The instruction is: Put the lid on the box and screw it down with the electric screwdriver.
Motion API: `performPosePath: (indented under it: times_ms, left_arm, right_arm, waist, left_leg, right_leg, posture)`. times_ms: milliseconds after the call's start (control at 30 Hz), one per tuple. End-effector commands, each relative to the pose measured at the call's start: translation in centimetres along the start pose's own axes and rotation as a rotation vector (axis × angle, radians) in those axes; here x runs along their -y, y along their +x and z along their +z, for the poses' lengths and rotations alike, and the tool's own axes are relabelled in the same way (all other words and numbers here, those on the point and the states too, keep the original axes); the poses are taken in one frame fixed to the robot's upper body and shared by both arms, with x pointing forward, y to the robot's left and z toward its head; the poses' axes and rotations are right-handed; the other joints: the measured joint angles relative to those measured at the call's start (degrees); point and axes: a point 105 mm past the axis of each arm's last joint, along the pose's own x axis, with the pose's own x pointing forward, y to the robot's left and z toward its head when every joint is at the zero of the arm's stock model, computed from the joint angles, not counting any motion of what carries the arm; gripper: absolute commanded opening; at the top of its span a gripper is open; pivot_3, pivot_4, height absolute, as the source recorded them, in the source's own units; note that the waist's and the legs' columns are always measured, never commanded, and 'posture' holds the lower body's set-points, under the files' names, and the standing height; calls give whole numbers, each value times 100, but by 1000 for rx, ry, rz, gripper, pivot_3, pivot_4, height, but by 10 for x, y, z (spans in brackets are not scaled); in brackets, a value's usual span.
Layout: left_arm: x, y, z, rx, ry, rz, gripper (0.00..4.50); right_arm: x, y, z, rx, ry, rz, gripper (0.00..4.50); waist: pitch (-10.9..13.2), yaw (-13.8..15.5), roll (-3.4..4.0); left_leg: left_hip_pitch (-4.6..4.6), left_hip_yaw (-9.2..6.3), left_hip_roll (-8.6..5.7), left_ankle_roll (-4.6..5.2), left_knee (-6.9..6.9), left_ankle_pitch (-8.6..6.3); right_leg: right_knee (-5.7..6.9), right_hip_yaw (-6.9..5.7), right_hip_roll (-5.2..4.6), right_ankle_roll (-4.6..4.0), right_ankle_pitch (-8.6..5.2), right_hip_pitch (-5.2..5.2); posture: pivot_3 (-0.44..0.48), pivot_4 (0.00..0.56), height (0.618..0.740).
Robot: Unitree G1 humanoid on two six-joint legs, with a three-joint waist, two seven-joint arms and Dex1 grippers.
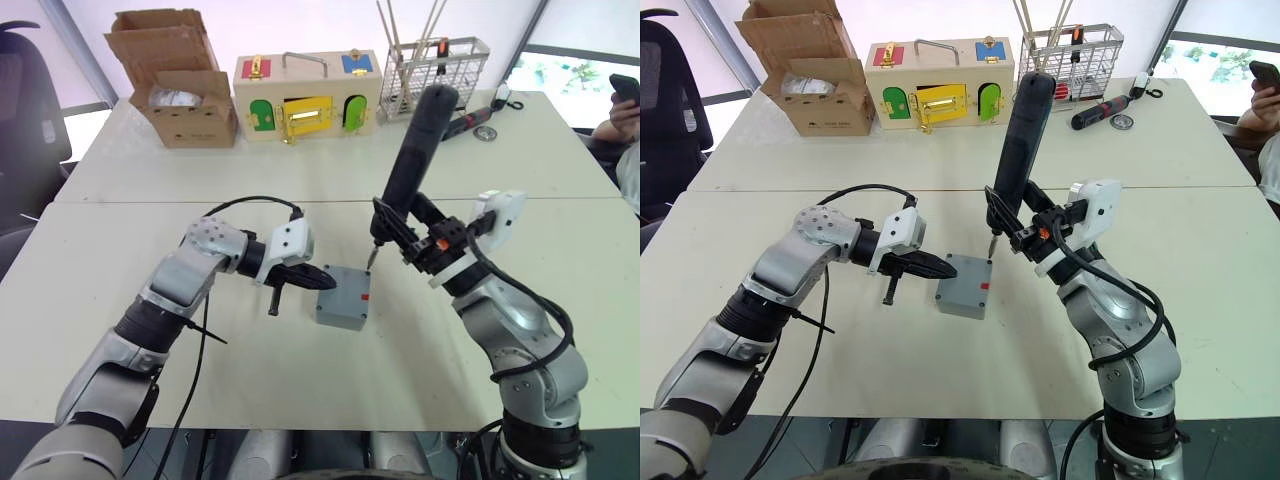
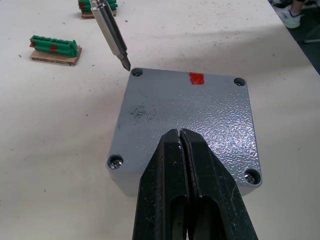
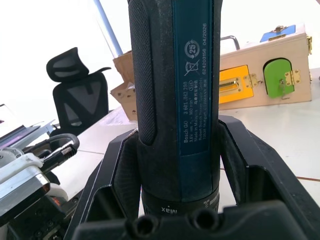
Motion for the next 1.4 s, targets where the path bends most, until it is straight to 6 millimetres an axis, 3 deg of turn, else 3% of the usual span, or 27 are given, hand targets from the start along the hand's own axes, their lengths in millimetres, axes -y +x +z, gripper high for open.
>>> performPosePath:
  times_ms: [33, 300, 533, 700, 967, 1100, 1400]
  left_arm:
    - [-2, -3, 1, 0, 11, 17, 0]
    - [-3, -3, 1, 0, 10, 17, 0]
    - [-2, -3, 0, -3, 11, 16, 0]
    - [3, 2, -14, -53, 19, 2, 0]
    - [10, 8, -24, -74, 20, -22, 0]
    - [12, 9, -26, -81, 18, -32, 0]
    - [13, 9, -26, -86, 22, -30, 0]
  right_arm:
    - [-14, -2, 16, 62, -21, 57, 1988]
    - [-16, -3, 8, 28, -49, 67, 1988]
    - [-32, -5, -11, -56, -147, 161, 1988]
    - [-36, -11, -27, -113, -193, 178, 1988]
    - [-37, -20, -48, -182, -178, 168, 1988]
    - [-39, -22, -55, -207, -166, 169, 1988]
    - [-34, -24, -68, -246, -147, 136, 1988]
  waist:
    - [0, -1, 0]
    - [0, -2, 0]
    - [-1, -1, -1]
    - [-8, -2, -13]
    - [-52, 17, -76]
    - [-64, 16, -83]
    - [-122, 21, -96]
  left_leg:
    - [0, 0, 0, 0, 0, 0]
    - [0, 0, 0, 0, 0, 0]
    - [0, -1, 0, 1, 0, 0]
    - [6, -1, 2, 1, 0, -1]
    - [38, -7, 6, 3, -5, -3]
    - [109, -8, 12, 50, -29, -32]
    - [110, -18, 20, 50, -29, -33]
  right_leg:
    - [0, 0, 0, 0, 0, 0]
    - [-1, 0, 0, 0, 0, 1]
    - [-1, -1, 2, 1, 0, 2]
    - [-2, -1, 4, 1, 0, 8]
    - [-10, -2, 9, 0, -1, 44]
    - [-49, -2, 14, 2, -5, 121]
    - [-79, -5, 22, 3, -6, 118]
  posture:
    - [0, 150, 740]
    - [0, 150, 740]
    - [0, 150, 740]
    - [0, 150, 740]
    - [0, 150, 740]
    - [0, 150, 740]
    - [0, 150, 740]
